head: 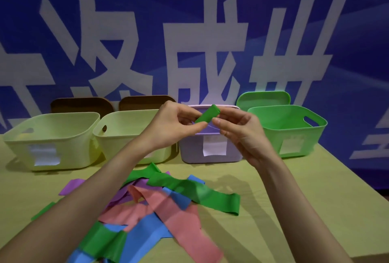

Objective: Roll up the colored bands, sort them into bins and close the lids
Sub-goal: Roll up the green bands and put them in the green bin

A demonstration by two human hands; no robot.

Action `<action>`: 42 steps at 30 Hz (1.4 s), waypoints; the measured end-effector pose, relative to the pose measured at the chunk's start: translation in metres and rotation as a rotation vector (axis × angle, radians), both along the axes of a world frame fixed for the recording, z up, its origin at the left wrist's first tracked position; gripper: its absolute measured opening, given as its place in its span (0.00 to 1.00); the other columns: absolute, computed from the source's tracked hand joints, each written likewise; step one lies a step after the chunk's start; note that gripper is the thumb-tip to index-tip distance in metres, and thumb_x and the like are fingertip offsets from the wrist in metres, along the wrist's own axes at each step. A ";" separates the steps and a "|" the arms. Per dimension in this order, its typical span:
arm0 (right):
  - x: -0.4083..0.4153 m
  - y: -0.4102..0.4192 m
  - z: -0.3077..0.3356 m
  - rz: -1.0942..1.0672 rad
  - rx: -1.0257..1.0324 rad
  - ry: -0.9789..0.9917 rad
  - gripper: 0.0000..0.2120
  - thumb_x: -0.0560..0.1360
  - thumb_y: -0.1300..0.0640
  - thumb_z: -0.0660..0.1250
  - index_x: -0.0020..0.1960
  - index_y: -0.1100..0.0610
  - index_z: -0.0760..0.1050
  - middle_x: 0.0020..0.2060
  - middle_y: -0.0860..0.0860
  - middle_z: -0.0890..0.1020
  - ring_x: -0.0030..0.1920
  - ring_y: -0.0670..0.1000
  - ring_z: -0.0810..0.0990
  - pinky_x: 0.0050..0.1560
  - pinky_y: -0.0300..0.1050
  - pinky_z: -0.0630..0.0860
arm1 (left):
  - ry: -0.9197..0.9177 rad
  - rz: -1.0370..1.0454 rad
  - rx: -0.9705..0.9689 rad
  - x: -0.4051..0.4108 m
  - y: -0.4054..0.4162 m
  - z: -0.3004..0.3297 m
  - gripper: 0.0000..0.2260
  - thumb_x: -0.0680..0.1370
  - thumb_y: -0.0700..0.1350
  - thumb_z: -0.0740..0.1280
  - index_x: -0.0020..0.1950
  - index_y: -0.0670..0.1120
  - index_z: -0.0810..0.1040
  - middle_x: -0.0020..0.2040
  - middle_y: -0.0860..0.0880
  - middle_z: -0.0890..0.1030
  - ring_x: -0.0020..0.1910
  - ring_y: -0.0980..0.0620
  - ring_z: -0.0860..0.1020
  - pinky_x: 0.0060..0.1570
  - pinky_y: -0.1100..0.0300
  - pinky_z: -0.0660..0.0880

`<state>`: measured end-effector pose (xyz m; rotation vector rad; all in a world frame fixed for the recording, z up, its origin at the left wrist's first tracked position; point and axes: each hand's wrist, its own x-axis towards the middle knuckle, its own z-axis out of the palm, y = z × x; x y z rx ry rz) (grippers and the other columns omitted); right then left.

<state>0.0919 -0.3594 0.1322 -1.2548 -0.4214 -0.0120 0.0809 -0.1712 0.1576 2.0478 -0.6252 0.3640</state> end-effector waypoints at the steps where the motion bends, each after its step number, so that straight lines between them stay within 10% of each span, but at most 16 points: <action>1: 0.003 -0.002 -0.001 -0.004 0.009 0.016 0.20 0.63 0.62 0.74 0.54 0.62 0.81 0.44 0.54 0.85 0.45 0.48 0.81 0.42 0.37 0.74 | 0.005 -0.003 0.006 0.002 -0.003 0.000 0.09 0.73 0.40 0.74 0.52 0.43 0.85 0.40 0.50 0.85 0.37 0.54 0.81 0.39 0.62 0.76; 16: 0.089 -0.112 0.011 -0.278 0.086 0.030 0.18 0.63 0.63 0.72 0.52 0.65 0.78 0.43 0.57 0.84 0.45 0.51 0.83 0.51 0.41 0.81 | 0.071 -0.091 0.113 0.110 -0.098 -0.013 0.07 0.76 0.43 0.71 0.53 0.46 0.84 0.46 0.52 0.85 0.45 0.59 0.81 0.47 0.67 0.76; 20: 0.137 -0.162 0.012 -0.531 -0.162 0.042 0.16 0.69 0.64 0.73 0.56 0.66 0.78 0.49 0.60 0.83 0.49 0.54 0.82 0.54 0.44 0.80 | -0.005 -0.053 0.394 0.155 -0.129 -0.023 0.10 0.76 0.47 0.71 0.54 0.45 0.83 0.49 0.50 0.84 0.43 0.60 0.79 0.46 0.73 0.71; 28: 0.231 -0.202 -0.019 -0.634 -0.757 0.370 0.15 0.69 0.64 0.75 0.54 0.67 0.77 0.39 0.57 0.80 0.37 0.50 0.80 0.42 0.41 0.81 | 0.110 -0.073 0.740 0.221 -0.175 -0.038 0.34 0.74 0.59 0.69 0.73 0.41 0.65 0.73 0.43 0.67 0.72 0.47 0.65 0.67 0.57 0.63; 33: 0.267 -0.204 -0.038 -0.589 -1.062 0.500 0.16 0.68 0.68 0.76 0.52 0.71 0.76 0.33 0.57 0.78 0.27 0.49 0.78 0.26 0.41 0.79 | 0.180 -0.109 0.796 0.249 -0.177 -0.056 0.25 0.71 0.62 0.70 0.52 0.46 0.64 0.52 0.47 0.68 0.49 0.50 0.67 0.49 0.55 0.68; 42: 0.282 -0.227 -0.063 -0.614 -1.544 0.531 0.16 0.65 0.67 0.79 0.43 0.63 0.71 0.34 0.54 0.77 0.26 0.51 0.79 0.21 0.42 0.76 | 0.193 -0.129 0.798 0.260 -0.179 -0.062 0.26 0.69 0.63 0.71 0.50 0.46 0.65 0.45 0.48 0.69 0.41 0.49 0.67 0.41 0.55 0.67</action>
